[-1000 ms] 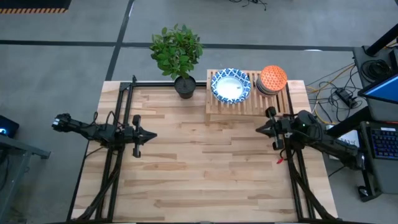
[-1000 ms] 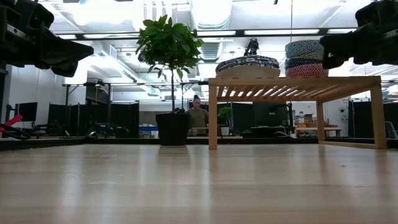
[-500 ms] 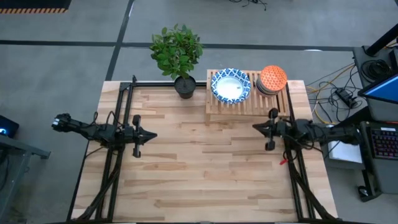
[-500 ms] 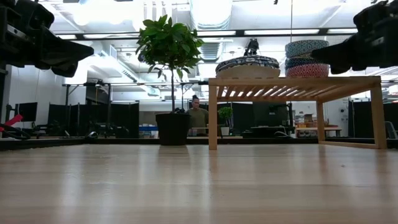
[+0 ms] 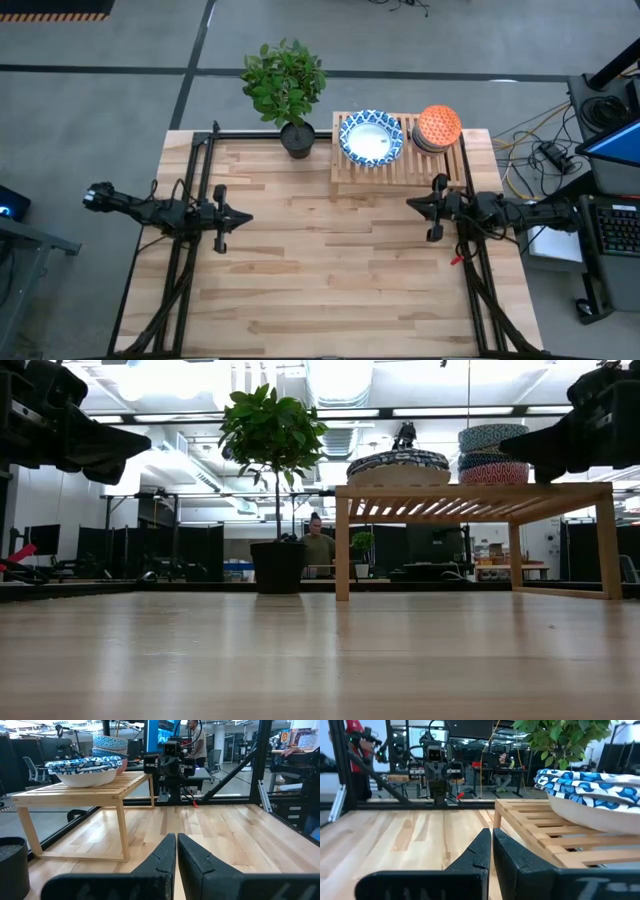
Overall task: Place and stack bowls onto a shelf
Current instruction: Return to Home Position
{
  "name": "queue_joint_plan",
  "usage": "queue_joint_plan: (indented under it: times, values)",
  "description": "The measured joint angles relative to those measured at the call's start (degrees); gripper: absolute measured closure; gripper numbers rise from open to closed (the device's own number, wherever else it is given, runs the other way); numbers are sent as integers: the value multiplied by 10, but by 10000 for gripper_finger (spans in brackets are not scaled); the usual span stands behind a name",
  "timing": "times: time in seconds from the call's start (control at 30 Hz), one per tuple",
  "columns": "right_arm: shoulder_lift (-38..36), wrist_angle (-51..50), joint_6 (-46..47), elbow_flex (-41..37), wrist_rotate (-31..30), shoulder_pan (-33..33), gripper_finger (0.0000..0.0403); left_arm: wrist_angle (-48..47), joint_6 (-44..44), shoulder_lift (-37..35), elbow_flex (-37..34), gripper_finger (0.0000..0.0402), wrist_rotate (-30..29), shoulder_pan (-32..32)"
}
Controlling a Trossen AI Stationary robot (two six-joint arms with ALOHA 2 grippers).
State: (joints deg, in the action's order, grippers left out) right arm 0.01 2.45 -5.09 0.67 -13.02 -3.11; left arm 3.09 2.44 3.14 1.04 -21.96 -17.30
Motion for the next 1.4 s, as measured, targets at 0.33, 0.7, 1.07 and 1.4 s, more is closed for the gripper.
queue_joint_plan:
  times: [0.33, 0.7, 1.07, 1.4]
  values:
    - [6, 1, -55, 0, 0, 0, 394, 0, 0, 0, 0, 402, 0, 0]
    - [24, 1, -69, 0, -1, 0, 394, 1, 0, 0, 0, 402, 0, 0]
    - [24, 1, -69, -1, -1, 0, 394, 1, 0, 0, 0, 402, 0, 0]
    - [24, 1, -69, -1, -1, 0, 394, 1, 0, 0, 0, 402, 0, 0]
